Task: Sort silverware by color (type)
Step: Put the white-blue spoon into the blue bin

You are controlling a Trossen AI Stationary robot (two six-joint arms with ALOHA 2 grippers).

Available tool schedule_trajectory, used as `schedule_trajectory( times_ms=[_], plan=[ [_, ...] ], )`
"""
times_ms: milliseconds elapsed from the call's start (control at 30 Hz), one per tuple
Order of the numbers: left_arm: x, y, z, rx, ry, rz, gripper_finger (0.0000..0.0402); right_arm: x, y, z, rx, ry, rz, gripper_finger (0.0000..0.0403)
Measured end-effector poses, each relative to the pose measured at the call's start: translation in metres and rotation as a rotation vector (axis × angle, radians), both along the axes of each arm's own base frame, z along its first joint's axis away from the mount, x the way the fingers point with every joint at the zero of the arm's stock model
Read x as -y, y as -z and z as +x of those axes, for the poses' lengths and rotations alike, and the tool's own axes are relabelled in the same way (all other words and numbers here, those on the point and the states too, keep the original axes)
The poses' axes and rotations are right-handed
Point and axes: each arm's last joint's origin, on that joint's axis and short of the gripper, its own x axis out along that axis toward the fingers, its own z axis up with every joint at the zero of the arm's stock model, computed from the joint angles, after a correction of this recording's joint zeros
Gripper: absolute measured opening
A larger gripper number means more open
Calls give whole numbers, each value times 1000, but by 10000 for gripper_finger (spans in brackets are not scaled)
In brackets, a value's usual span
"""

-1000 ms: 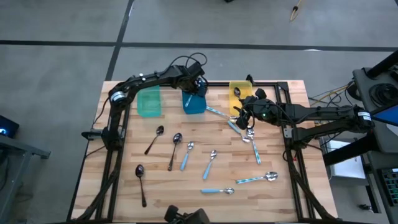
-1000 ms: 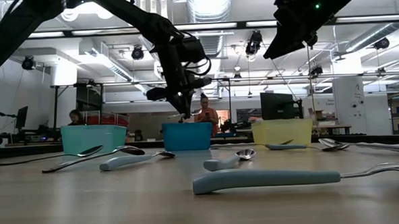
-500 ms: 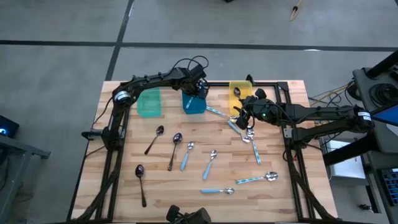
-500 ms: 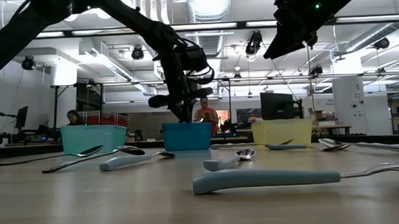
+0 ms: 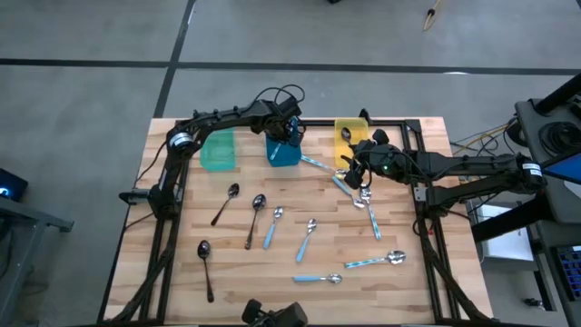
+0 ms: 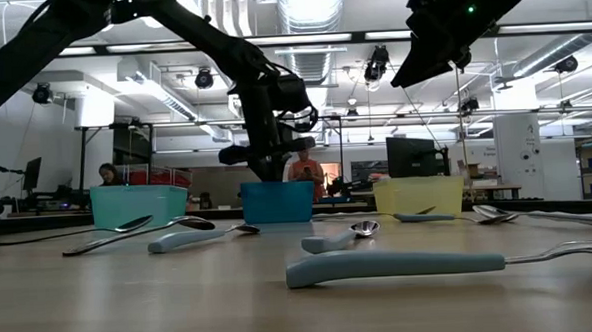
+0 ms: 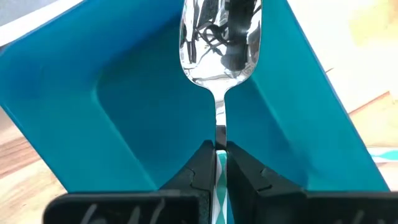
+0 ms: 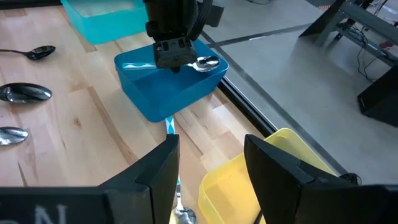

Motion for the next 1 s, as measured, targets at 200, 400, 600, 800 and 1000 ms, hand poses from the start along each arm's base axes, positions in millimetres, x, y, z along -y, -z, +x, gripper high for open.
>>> schedule_trajectory(
  times_ms=[200, 400, 600, 800, 1000],
  plan=[
    [0, 0, 0, 0, 0, 0, 8, 0, 0, 0, 0, 0, 0, 173],
    [0, 0, 0, -1, 3, 1, 8, 0, 0, 0, 0, 0, 0, 172],
    [0, 0, 0, -4, 15, 4, 9, 0, 0, 0, 0, 0, 0, 172],
    [0, 0, 0, -5, 18, 5, 9, 0, 0, 0, 0, 0, 0, 171],
    [0, 0, 0, -5, 18, 5, 9, 0, 0, 0, 0, 0, 0, 172]
  ],
)
